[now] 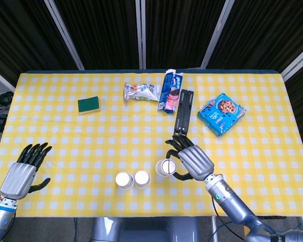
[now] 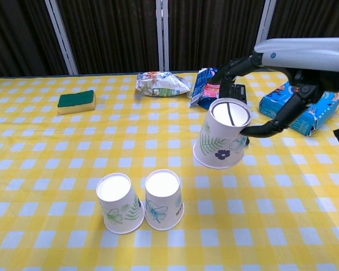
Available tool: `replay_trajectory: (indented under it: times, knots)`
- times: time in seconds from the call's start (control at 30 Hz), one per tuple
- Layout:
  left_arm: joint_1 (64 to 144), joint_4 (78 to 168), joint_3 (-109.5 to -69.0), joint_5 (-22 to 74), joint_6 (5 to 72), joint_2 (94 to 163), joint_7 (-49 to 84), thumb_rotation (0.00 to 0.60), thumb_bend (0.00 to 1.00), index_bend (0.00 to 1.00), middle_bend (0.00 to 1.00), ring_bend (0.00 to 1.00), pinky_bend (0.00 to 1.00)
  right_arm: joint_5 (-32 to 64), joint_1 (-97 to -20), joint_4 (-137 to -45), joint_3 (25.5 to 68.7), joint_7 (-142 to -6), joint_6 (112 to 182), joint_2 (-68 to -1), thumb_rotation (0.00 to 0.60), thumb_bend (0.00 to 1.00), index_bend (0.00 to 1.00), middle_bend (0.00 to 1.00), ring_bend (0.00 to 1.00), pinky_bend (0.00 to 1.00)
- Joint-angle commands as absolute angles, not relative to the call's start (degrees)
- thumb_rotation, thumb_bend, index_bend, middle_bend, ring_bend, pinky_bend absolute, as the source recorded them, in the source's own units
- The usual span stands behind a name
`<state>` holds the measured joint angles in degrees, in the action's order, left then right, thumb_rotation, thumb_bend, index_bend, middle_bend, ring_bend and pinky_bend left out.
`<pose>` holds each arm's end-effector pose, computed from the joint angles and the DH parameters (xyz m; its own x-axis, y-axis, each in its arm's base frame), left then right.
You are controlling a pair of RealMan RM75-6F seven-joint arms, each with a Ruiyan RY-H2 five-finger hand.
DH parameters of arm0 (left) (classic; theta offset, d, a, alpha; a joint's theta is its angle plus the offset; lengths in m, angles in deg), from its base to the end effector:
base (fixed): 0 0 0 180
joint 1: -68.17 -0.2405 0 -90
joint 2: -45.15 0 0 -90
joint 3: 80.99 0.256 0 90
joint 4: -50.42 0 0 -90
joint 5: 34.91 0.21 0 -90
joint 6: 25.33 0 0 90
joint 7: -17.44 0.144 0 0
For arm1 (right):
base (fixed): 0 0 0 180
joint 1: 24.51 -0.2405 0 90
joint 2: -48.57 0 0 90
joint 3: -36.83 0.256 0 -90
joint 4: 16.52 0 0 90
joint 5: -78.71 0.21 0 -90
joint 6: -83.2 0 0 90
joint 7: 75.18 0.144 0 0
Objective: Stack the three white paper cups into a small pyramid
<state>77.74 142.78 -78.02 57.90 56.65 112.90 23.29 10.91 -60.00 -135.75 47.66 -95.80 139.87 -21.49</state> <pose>-0.2853 0.1803 0.1121 0.4588 0.1099 0.8817 0.8771 -0.2148 -0.4296 -0.0938 -0.2646 0.0594 0.2971 -0.3507 0.8881 -0.8793 -0.4631 0.1113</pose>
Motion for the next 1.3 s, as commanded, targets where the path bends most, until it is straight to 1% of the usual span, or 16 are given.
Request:
replay_trajectory:
  times: [0.03, 0.37, 0.63, 1.03, 1.3]
  knots:
    - [77.67, 142.65, -78.00, 57.92, 56.69, 112.77, 23.27, 0.600, 0.24, 0.00, 0.00, 0.00, 0.00, 11.76, -61.12, -136.96, 47.81, -97.19, 139.91, -22.84, 0.600, 0.22, 0.57, 0.14, 0.00, 0.08]
    - [77.76, 142.83, -78.11, 57.63, 56.05, 112.47, 23.21, 0.600, 0.24, 0.00, 0.00, 0.00, 0.00, 15.05, -63.87, -137.41, 48.04, -100.25, 141.34, -28.51, 0.600, 0.22, 0.58, 0.14, 0.00, 0.08]
    - [77.74, 143.16, -78.28, 57.37, 55.86, 112.19, 22.87, 0.600, 0.24, 0.00, 0.00, 0.00, 0.00, 16.85, -65.28, -135.76, 47.90, -101.12, 142.60, -31.92, 0.600, 0.22, 0.58, 0.15, 0.00, 0.08]
    - [77.88, 143.22, -78.26, 57.47, 55.30, 112.21, 22.72, 0.600, 0.24, 0.00, 0.00, 0.00, 0.00, 17.99, -67.19, -134.59, 47.30, -101.56, 143.16, -36.22, 0.600, 0.22, 0.58, 0.15, 0.00, 0.08]
    - [77.89, 143.58, -78.21, 57.39, 54.98, 112.11, 22.95, 0.600, 0.24, 0.00, 0.00, 0.00, 0.00, 19.17, -68.51, -134.06, 47.26, -102.76, 143.41, -37.86, 0.600, 0.22, 0.58, 0.15, 0.00, 0.08]
